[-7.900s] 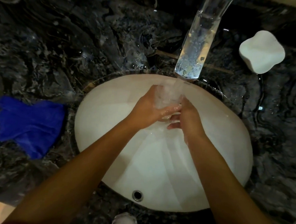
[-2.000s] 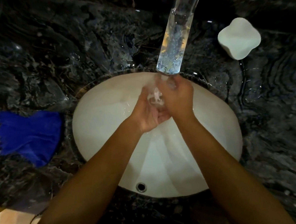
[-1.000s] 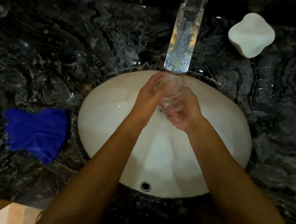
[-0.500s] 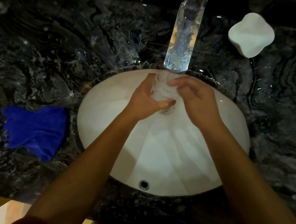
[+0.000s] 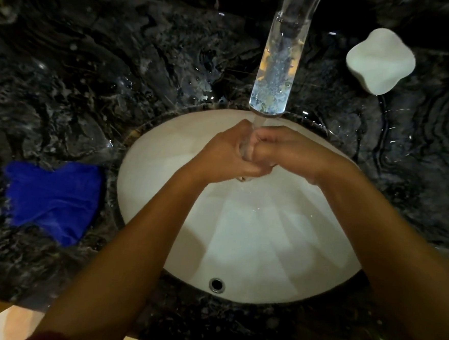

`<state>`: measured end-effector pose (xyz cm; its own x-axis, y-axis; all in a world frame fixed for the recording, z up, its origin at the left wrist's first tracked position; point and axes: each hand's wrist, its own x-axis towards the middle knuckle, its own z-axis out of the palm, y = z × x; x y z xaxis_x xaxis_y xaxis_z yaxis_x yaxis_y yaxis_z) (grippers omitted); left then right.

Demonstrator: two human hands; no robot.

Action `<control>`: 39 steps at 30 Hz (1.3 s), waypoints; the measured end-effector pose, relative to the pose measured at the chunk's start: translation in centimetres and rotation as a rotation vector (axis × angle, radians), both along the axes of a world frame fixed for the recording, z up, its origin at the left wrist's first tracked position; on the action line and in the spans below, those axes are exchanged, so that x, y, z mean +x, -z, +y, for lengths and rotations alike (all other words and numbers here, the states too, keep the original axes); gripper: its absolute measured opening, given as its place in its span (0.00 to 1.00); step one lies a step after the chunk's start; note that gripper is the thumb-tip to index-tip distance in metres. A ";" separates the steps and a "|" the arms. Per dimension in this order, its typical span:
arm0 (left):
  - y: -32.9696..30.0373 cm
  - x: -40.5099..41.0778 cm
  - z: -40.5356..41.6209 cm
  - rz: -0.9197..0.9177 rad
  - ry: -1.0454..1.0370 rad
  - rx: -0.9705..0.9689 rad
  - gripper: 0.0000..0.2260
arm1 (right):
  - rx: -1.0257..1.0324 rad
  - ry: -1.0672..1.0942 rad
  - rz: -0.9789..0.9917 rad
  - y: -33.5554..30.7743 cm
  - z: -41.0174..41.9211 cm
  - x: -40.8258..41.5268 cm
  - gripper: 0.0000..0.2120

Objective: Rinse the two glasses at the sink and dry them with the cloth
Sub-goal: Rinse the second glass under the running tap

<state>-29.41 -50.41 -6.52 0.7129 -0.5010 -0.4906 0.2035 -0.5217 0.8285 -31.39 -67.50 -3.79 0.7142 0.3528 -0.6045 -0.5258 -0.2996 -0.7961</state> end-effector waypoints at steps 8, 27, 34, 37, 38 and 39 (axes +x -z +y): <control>-0.2 1.2 1.7 0.593 -0.012 -0.349 0.12 | 0.091 0.118 -0.211 0.3 1.3 -1.8 0.14; 1.4 2.8 1.3 0.643 -0.006 -0.310 0.14 | 0.259 0.186 -0.083 3.0 -0.1 -1.0 0.04; 0.3 1.3 -2.2 0.669 -0.280 -0.137 0.33 | -0.085 0.822 -0.223 4.6 3.4 -1.0 0.13; 0.0 -0.3 -2.8 0.667 -0.405 -0.109 0.32 | -0.156 0.936 -0.200 4.3 4.0 -1.6 0.20; -0.1 -0.8 -2.8 0.637 -0.454 -0.114 0.29 | -0.141 0.990 -0.183 4.1 4.4 -1.7 0.20; -0.1 -1.2 -2.9 0.588 -0.494 -0.121 0.27 | -0.122 1.051 -0.153 4.3 4.8 -1.6 0.20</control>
<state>-30.65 -53.28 -6.41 0.5069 -0.2672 -0.8196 0.8125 -0.1694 0.5577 -32.97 -62.65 -8.06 0.6962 -0.5408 -0.4720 -0.4635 0.1635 -0.8709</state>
